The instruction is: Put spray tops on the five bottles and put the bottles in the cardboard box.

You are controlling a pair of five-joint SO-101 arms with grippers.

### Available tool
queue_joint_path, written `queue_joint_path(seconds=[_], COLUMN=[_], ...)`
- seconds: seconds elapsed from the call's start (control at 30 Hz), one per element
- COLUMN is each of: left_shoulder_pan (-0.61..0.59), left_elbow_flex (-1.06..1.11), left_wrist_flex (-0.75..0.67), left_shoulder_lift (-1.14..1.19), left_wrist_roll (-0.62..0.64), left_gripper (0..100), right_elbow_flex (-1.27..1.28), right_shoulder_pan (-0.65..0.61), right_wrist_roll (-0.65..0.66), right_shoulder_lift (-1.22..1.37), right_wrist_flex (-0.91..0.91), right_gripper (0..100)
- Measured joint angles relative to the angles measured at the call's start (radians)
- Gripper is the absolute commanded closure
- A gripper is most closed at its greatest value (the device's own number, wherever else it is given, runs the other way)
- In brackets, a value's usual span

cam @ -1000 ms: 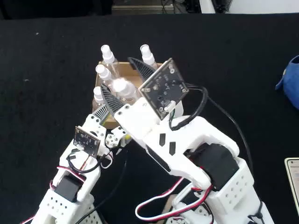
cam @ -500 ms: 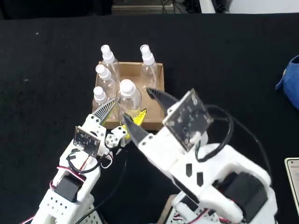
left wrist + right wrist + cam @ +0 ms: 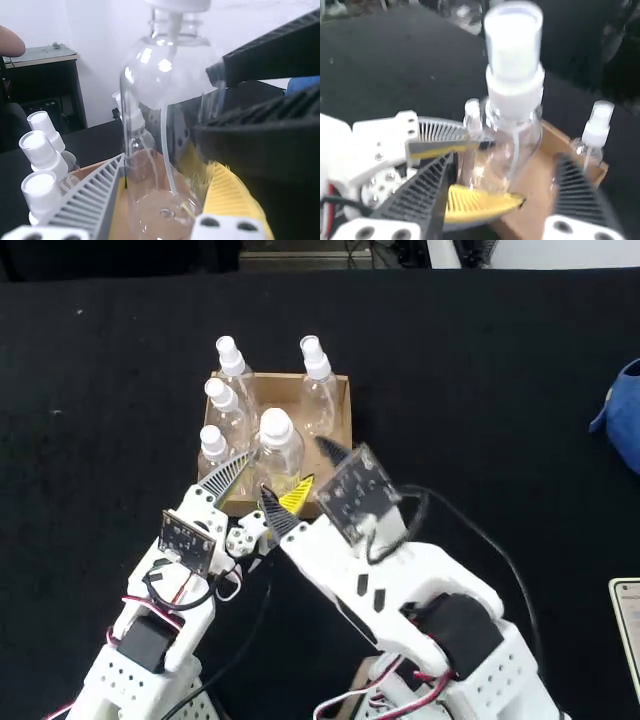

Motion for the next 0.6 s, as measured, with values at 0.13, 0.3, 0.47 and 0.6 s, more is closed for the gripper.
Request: queue_joint_path(seconds=[0.13,0.3,0.47,0.6], left_shoulder_pan=[0.002,0.08,0.078,0.077], left_elbow_flex=[0.0,0.0,0.002,0.002], left_wrist_flex=[0.0,0.0,0.0,0.0], left_shoulder_lift=[0.0,0.0,0.0,0.0], left_wrist_roll=[0.0,0.0,0.0,0.0], left_gripper=[97,97,97,97], right_elbow_flex=[0.009,0.011,0.069,0.086], right_shoulder_pan=[0.0,0.0,0.0,0.0], right_wrist_roll=[0.0,0.0,0.0,0.0], right_shoulder_lift=[-0.002,-0.002,-0.002,-0.002], right_wrist_flex=[-0.012,-0.078,-0.08,-0.08], right_gripper=[63.3,65.9,68.2,77.8])
